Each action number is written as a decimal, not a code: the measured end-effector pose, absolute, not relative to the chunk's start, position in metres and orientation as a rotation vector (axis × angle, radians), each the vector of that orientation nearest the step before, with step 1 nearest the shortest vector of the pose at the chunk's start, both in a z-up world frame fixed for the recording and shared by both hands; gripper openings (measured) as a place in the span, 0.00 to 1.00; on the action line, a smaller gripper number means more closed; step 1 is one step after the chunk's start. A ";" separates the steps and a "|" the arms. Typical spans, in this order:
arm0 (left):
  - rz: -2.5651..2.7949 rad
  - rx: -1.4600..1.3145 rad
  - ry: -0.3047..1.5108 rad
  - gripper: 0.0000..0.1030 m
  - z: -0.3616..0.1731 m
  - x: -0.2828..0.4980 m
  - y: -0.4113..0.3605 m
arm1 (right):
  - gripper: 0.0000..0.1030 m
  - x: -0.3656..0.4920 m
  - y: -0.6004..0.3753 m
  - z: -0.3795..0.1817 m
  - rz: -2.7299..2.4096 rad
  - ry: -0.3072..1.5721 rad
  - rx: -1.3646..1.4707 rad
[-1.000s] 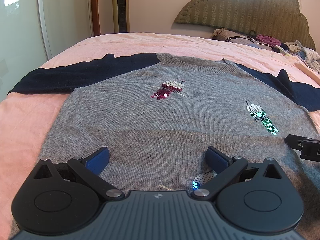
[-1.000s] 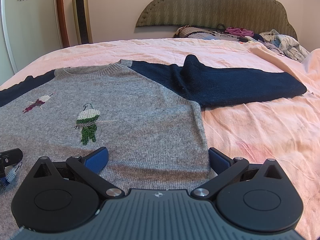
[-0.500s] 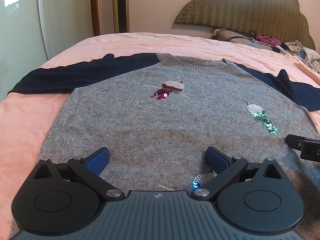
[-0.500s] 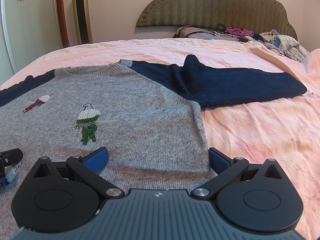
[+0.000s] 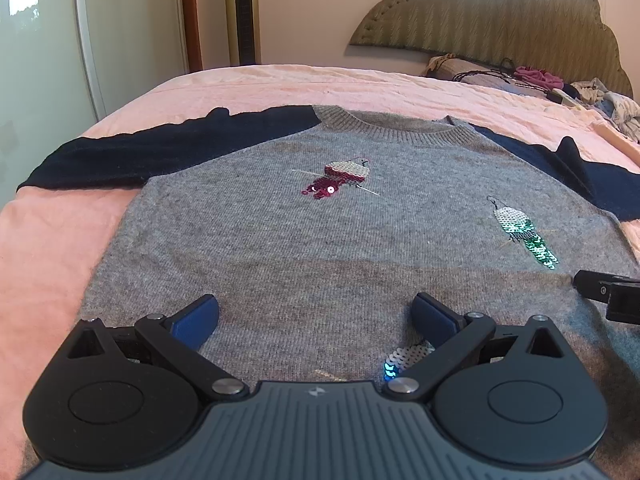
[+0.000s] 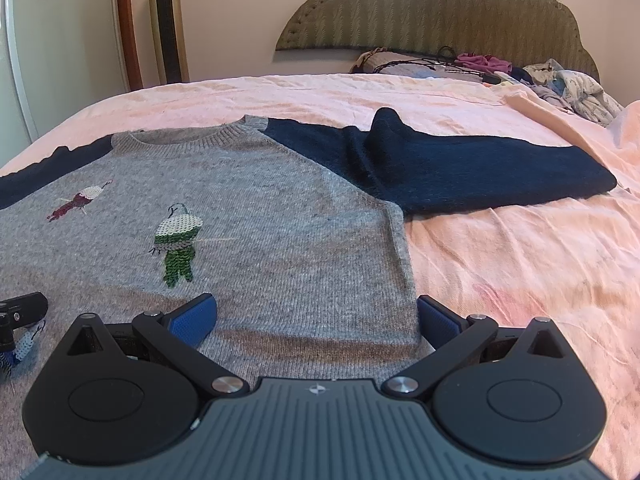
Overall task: Fold small clothes
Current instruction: 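Grasp the navy sleeve cuff with the right gripper and lift it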
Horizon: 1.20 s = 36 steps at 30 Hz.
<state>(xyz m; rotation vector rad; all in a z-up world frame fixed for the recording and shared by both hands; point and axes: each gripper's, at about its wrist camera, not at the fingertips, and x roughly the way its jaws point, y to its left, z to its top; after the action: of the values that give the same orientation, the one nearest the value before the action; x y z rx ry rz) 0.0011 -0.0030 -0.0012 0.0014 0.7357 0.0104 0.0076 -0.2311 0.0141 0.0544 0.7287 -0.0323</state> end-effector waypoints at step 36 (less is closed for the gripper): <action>-0.001 -0.018 0.730 1.00 0.001 0.002 0.002 | 0.15 0.086 -0.469 0.073 -0.104 0.440 0.745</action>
<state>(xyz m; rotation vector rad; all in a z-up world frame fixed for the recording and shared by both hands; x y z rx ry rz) 0.0022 0.0017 0.0013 -0.0180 0.7295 -0.0008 0.0861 -0.4685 0.0732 0.7449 0.4402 -0.1043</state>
